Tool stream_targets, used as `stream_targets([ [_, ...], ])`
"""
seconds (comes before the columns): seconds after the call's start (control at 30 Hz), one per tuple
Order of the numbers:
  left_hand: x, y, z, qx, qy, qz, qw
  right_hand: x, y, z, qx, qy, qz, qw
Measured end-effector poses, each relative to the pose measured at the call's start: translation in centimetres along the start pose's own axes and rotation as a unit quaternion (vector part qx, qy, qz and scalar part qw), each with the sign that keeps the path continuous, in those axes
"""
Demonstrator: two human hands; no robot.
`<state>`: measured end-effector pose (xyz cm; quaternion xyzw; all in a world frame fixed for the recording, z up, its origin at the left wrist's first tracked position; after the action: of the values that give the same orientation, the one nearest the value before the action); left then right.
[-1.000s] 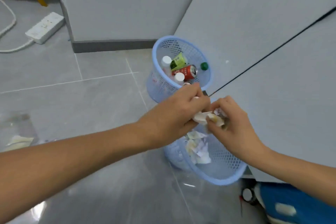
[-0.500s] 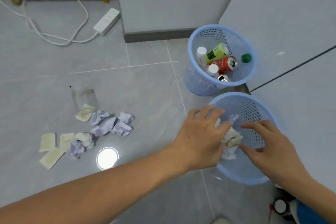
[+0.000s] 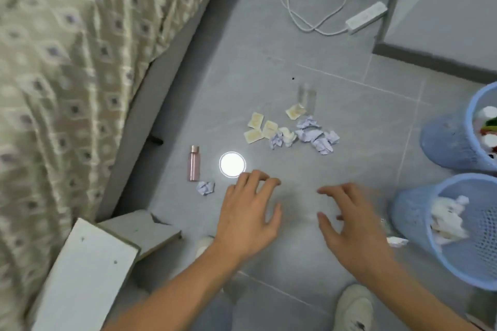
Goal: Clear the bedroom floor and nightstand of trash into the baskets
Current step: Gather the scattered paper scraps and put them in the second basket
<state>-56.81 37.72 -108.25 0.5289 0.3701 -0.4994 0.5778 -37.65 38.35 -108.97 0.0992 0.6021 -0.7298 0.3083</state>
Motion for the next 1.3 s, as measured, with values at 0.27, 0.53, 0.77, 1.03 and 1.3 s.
stream_targets([
  [0.27,2.9,-20.0,6.7,-0.269,-0.046,0.082,0.959,17.3,-3.0,-5.1,0.041,-0.147,0.030,0.988],
  [0.53,12.4,-32.2,1.2,-0.390,-0.090,0.149,0.904,34.4,1.7,-12.7,0.050,-0.232,0.095,0.967],
  [0.77,22.7,-37.7,-4.7,-0.399,-0.159,0.092,0.898,43.6,5.9,-16.3,-0.080,-0.255,0.171,0.948],
  [1.03,25.3,-35.5,-6.6,-0.366,-0.126,0.027,0.922,36.9,10.2,-15.0,-0.071,-0.234,0.147,0.958],
  [1.3,12.3,-15.7,-9.6,-0.278,-0.092,0.181,0.939,5.9,8.6,-6.9,0.060,0.090,-0.051,0.993],
])
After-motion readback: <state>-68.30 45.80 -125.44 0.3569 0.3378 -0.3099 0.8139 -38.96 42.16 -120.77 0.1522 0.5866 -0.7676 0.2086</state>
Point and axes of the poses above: each hand's wrist, its own z-axis away from the middle knuckle, its own x-axis out of the palm, y = z × x, the point moved 10 cm from there along -z, towards the middle knuckle, and after that the axes turned 15 degrees about -z, right-handed, at the moved point
